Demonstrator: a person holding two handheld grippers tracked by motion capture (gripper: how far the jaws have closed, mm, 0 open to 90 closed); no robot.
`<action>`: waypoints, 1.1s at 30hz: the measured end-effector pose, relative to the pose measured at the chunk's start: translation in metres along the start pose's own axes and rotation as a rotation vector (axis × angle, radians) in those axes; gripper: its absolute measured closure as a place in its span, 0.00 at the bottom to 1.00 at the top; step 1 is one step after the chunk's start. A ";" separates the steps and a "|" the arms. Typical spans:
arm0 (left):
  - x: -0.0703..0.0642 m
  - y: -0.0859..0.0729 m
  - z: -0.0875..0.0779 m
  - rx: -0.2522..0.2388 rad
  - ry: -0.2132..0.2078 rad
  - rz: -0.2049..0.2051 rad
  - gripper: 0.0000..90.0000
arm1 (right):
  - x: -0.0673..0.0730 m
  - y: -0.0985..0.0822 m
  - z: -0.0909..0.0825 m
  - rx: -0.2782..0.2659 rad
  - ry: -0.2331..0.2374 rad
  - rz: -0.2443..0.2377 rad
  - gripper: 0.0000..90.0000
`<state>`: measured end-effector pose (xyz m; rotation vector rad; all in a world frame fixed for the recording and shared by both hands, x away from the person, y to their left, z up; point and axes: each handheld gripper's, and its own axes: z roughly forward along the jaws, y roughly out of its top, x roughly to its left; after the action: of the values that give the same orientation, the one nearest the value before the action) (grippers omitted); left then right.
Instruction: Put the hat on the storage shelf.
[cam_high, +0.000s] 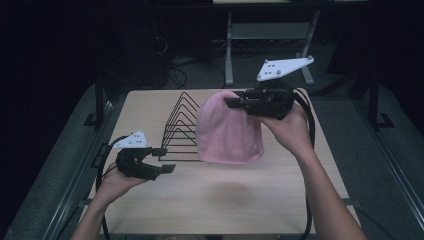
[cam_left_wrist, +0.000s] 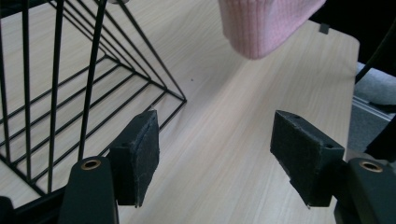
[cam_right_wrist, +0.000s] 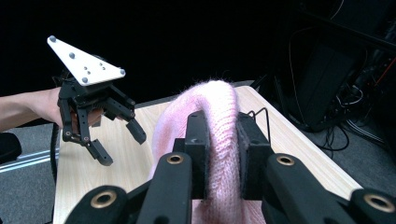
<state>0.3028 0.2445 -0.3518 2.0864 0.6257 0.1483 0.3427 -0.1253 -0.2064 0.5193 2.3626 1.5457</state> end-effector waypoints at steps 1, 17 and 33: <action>0.000 0.002 0.000 0.001 -0.001 0.001 0.36 | 0.000 0.002 0.001 0.001 0.002 -0.001 0.86; 0.008 0.037 0.000 -0.056 -0.090 0.048 0.45 | 0.002 0.018 0.009 -0.020 0.026 -0.021 0.86; 0.016 0.059 0.008 -0.111 -0.164 0.019 0.45 | 0.008 0.027 0.026 -0.029 0.061 -0.042 0.86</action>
<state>0.3413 0.2207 -0.3106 1.9745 0.4877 0.0220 0.3503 -0.0905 -0.1917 0.4198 2.3759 1.5968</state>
